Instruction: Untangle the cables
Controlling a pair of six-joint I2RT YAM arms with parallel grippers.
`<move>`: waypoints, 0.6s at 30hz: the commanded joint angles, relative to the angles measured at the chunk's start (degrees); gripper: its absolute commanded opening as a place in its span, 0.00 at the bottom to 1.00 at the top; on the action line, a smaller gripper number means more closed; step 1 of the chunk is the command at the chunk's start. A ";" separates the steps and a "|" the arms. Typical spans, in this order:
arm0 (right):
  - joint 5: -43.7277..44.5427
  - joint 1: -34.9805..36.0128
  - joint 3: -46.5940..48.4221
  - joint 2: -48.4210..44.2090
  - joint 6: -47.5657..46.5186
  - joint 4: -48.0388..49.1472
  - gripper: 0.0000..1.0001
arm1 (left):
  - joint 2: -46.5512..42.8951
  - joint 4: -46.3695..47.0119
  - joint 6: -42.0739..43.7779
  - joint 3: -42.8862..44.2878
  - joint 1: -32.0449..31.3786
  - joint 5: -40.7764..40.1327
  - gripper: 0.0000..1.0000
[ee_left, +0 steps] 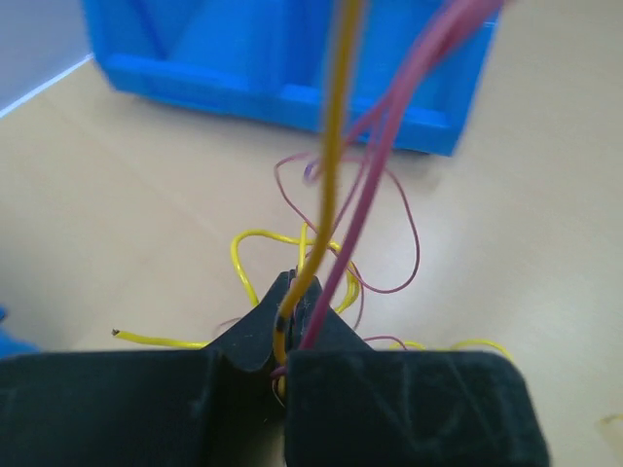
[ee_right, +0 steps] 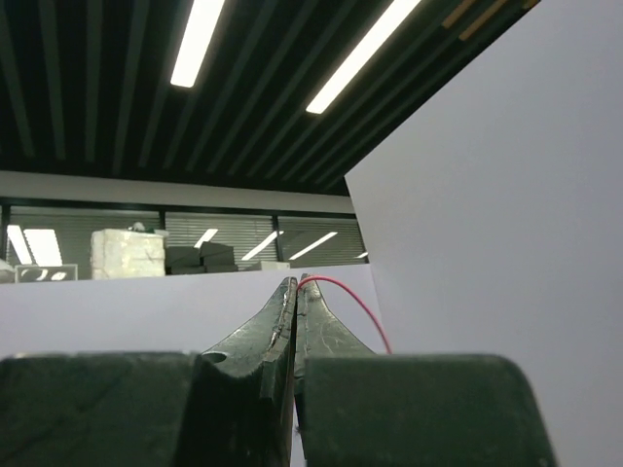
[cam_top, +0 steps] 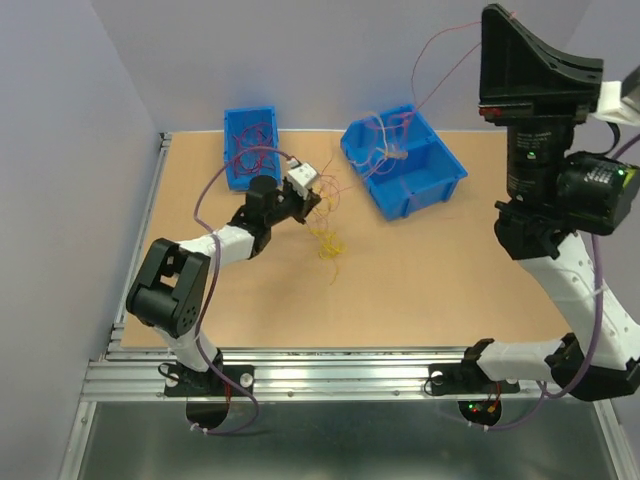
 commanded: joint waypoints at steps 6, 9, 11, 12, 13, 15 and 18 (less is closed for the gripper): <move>13.14 0.40 -23.63 -14.81 -4.67 2.46 0.01 | -10.97 -2.11 -6.65 -1.67 9.84 7.17 0.00; 11.84 0.40 -36.01 -21.58 -4.76 0.10 0.01 | -18.25 -2.03 -6.39 -4.04 9.84 10.06 0.00; 10.70 0.41 -41.41 -24.75 -4.75 -0.62 0.01 | -20.72 -2.03 -6.65 -4.75 9.75 10.25 0.00; 9.82 0.41 -44.31 -27.11 -5.54 -0.88 0.00 | -21.78 -2.29 -6.65 -5.37 9.75 10.51 0.00; 9.90 0.41 -46.51 -28.09 -6.16 -0.88 0.00 | -22.66 -2.55 -6.48 -5.46 9.75 10.95 0.00; 11.12 0.41 -51.36 -29.24 -8.43 -0.97 0.00 | -24.77 -2.90 -6.30 -5.90 9.67 11.22 0.00; 17.16 0.41 -53.39 -27.50 -13.09 -0.98 0.00 | -26.80 -3.25 -5.51 -6.60 9.58 11.13 0.00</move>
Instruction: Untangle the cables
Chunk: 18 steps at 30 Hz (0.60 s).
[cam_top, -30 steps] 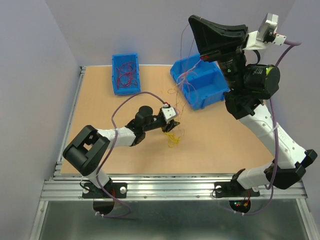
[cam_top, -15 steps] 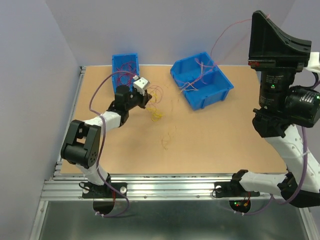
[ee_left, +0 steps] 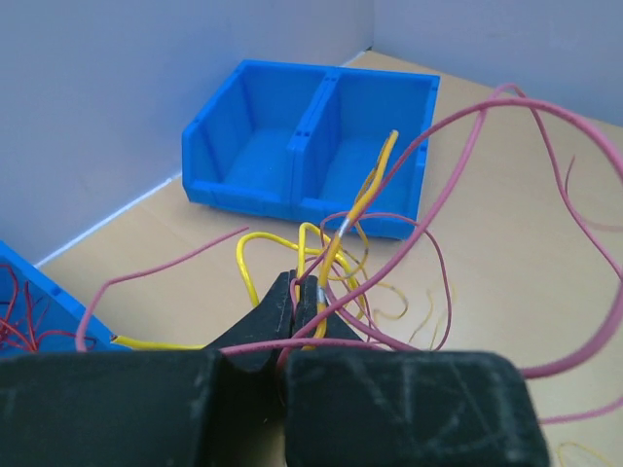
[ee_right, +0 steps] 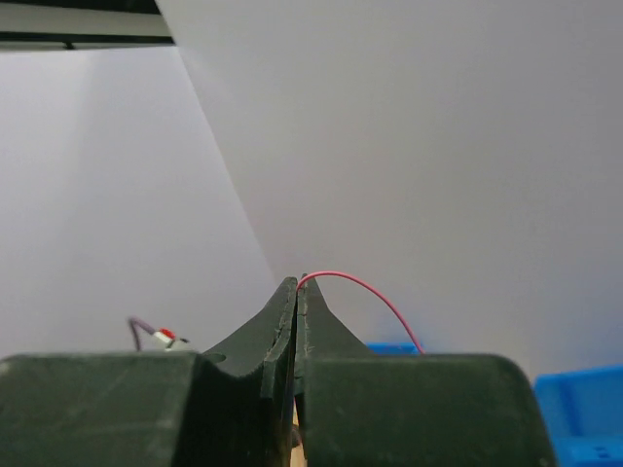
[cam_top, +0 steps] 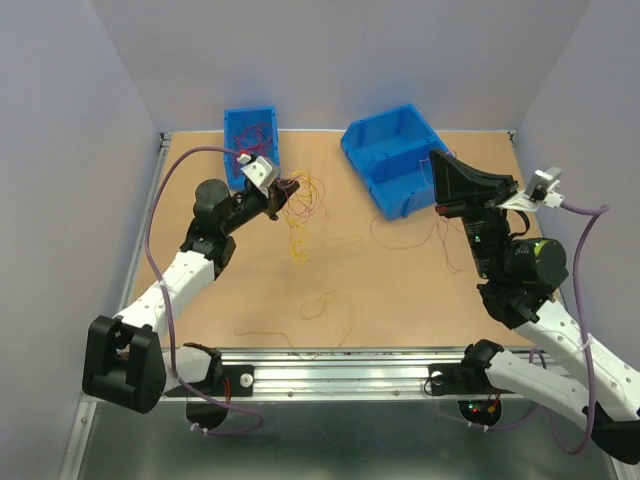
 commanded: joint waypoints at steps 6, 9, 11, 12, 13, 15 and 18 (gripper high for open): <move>16.65 0.32 -0.79 10.36 -16.08 14.22 0.01 | -5.51 0.92 0.15 -2.52 -0.04 -7.83 0.00; 16.14 0.23 4.05 16.43 -18.02 14.31 0.01 | -6.48 1.36 0.33 -3.31 -0.13 -9.61 0.00; 15.08 0.23 7.82 20.91 -19.33 14.48 0.01 | -6.56 1.80 0.24 -3.49 -0.13 -8.55 0.00; 14.90 0.23 9.05 22.32 -20.21 14.40 0.01 | -6.48 1.88 0.24 -3.58 -0.13 -8.46 0.00; 14.99 0.23 11.85 23.98 -20.91 14.31 0.01 | -6.30 1.80 0.15 -3.49 -0.13 -8.64 0.00; 16.21 0.05 14.50 28.10 -22.23 14.31 0.01 | -6.39 1.97 0.24 -3.58 -0.13 -9.25 0.00; 16.31 -1.43 18.46 32.07 -22.16 13.87 0.01 | -6.13 2.15 0.33 -3.66 -0.13 -9.08 0.00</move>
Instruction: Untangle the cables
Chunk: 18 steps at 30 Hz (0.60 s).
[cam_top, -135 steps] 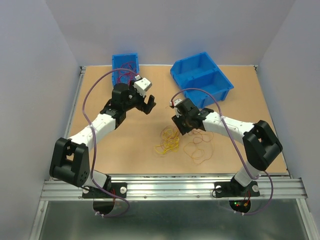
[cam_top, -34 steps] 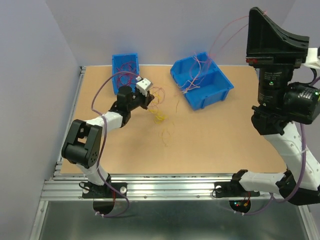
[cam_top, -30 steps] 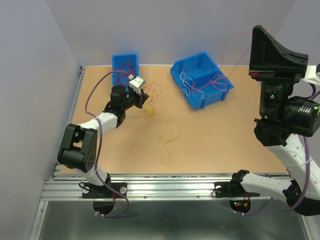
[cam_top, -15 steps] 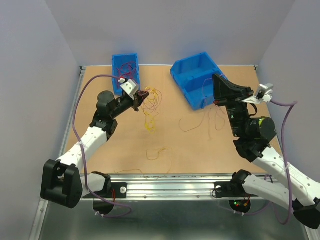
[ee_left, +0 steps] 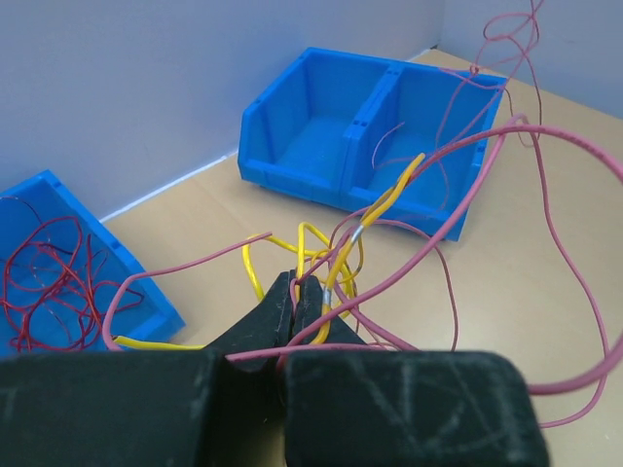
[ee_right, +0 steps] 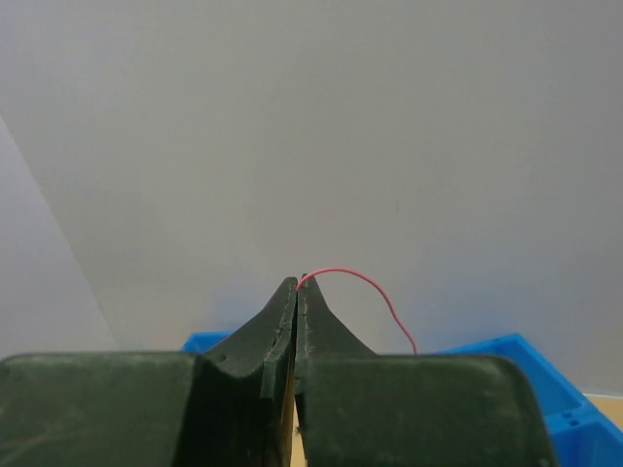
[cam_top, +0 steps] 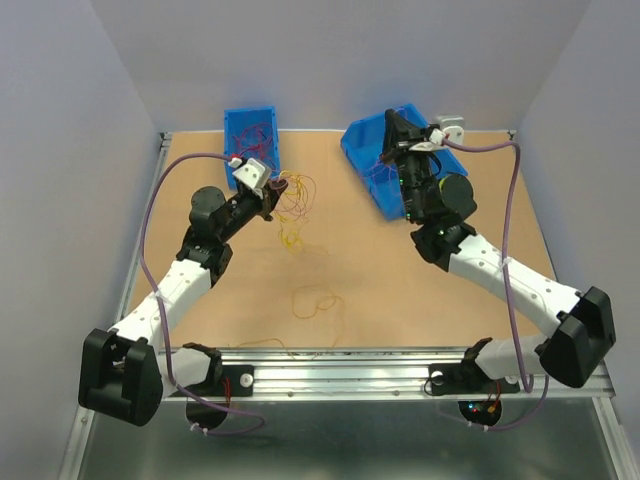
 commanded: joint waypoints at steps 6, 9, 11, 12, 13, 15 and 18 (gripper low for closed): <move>-2.77 -8.83 8.19 5.13 5.40 3.75 0.01 | -0.55 3.39 0.09 -0.45 -0.13 0.06 0.00; -4.70 -12.79 7.84 6.53 10.76 3.83 0.01 | -0.55 3.39 0.00 -0.36 -0.13 0.15 0.00; -5.58 -16.39 7.14 7.15 13.57 3.48 0.01 | -0.37 3.31 0.09 -0.36 -0.13 0.15 0.00; -6.28 -17.71 6.78 7.41 16.98 3.48 0.01 | -0.46 3.39 0.00 -0.36 -0.13 0.24 0.00; -8.20 -20.51 6.09 7.59 18.84 3.22 0.01 | -0.46 3.39 -0.09 -0.36 -0.13 0.15 0.00; -10.41 -23.07 5.64 8.82 23.75 2.96 0.01 | -0.28 3.39 -0.18 -0.36 -0.13 0.24 0.00; -15.07 -27.29 5.46 11.10 28.94 2.61 0.01 | 0.07 3.39 -0.18 -0.28 -0.13 0.33 0.00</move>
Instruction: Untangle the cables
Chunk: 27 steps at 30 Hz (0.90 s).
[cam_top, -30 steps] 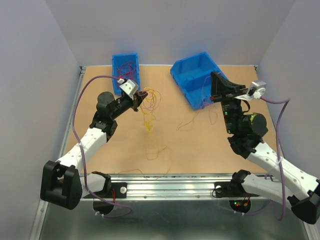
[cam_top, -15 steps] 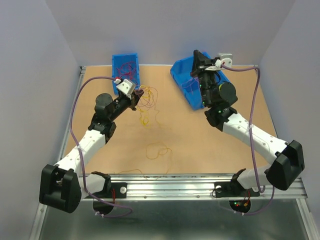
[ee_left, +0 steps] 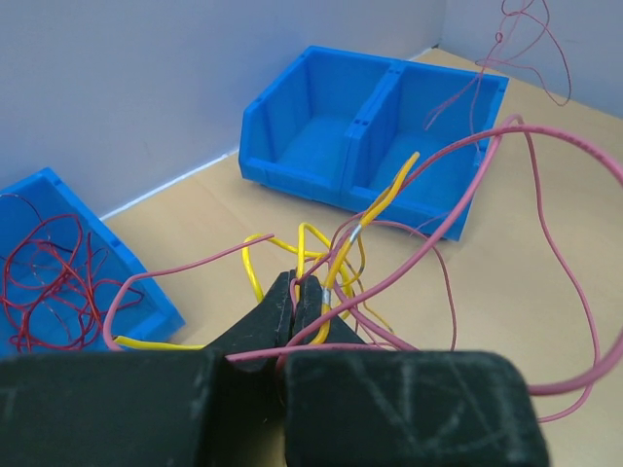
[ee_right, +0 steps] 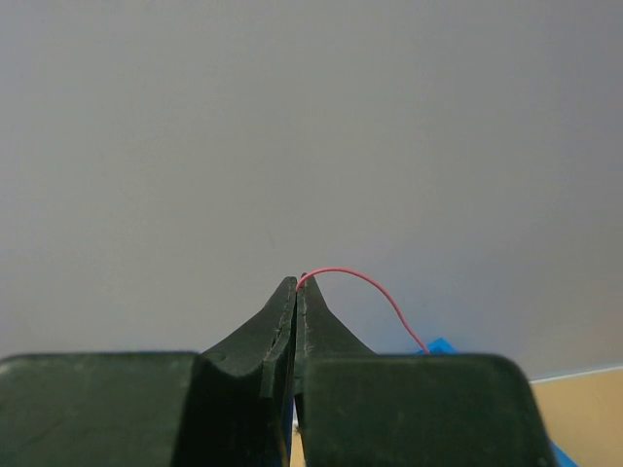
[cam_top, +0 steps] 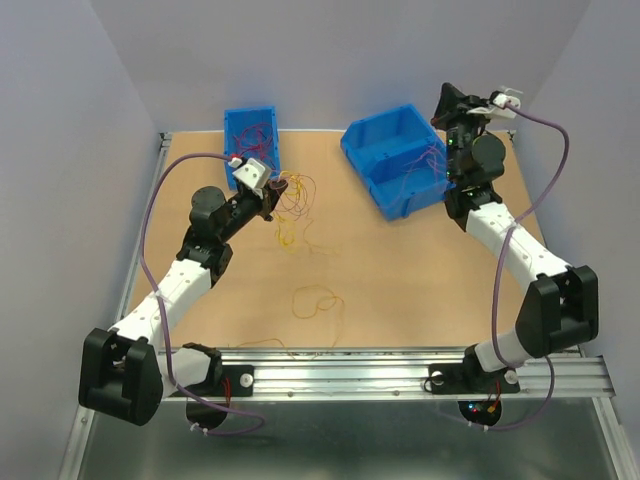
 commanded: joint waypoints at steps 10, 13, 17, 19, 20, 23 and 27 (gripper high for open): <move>-14.41 -7.52 -0.57 6.84 15.96 1.88 0.01 | 0.00 3.29 -0.16 -0.27 -0.13 0.72 0.00; -15.39 -7.52 -2.50 7.90 18.69 2.93 0.01 | 0.27 3.28 0.02 -0.19 -0.13 0.72 0.00; -11.70 -7.52 -8.65 7.64 20.97 6.09 0.00 | 0.27 3.28 -0.07 -0.10 -0.13 0.81 0.00; -10.56 -7.52 -10.07 7.64 20.28 6.28 0.00 | 0.27 3.28 -0.07 -0.19 -0.13 0.81 0.00; -10.12 -7.61 -11.29 7.99 19.75 6.19 0.01 | 0.35 3.20 -0.07 -0.19 -0.13 0.63 0.00; -6.79 -7.52 -14.88 7.90 19.31 6.27 0.00 | 0.62 3.28 -0.16 -0.10 -0.13 0.72 0.00; -6.33 -7.52 -17.44 7.47 18.08 6.45 0.01 | 0.53 3.20 -0.07 -0.10 -0.13 0.72 0.00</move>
